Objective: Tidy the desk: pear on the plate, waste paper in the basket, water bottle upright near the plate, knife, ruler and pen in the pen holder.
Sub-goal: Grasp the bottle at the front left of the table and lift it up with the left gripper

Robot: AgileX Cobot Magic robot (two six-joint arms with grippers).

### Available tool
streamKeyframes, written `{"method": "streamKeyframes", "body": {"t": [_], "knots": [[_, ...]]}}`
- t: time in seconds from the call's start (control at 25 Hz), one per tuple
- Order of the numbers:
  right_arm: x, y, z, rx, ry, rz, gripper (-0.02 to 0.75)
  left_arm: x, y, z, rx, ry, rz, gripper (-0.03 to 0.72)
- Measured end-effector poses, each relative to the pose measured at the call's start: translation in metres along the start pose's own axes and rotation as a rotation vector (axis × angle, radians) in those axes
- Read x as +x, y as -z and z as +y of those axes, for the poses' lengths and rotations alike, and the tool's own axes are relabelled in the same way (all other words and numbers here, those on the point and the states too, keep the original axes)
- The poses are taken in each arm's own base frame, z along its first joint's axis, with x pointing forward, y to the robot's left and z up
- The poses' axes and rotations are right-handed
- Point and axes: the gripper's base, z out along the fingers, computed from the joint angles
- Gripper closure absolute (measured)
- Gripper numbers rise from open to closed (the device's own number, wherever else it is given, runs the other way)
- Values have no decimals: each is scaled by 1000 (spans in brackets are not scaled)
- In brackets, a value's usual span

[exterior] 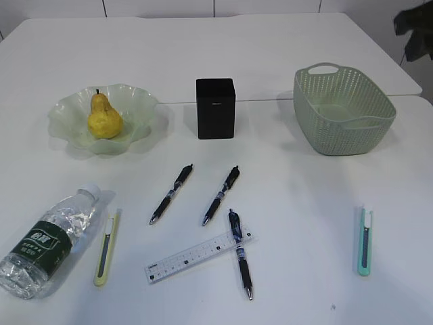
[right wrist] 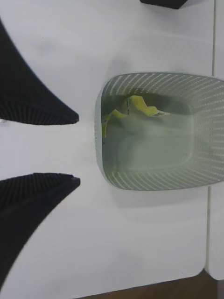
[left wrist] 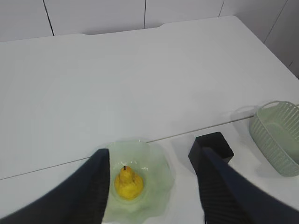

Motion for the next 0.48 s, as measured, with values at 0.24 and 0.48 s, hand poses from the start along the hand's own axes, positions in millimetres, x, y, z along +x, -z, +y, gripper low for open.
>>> {"method": "streamKeyframes", "body": {"t": [0.24,0.48], "knots": [[85,12,2,17,53,-177,444,0,0,-1,6,2,0,269],[160,33,4,24,84,-196,444,0,0,-1,8,3,2,247]]}}
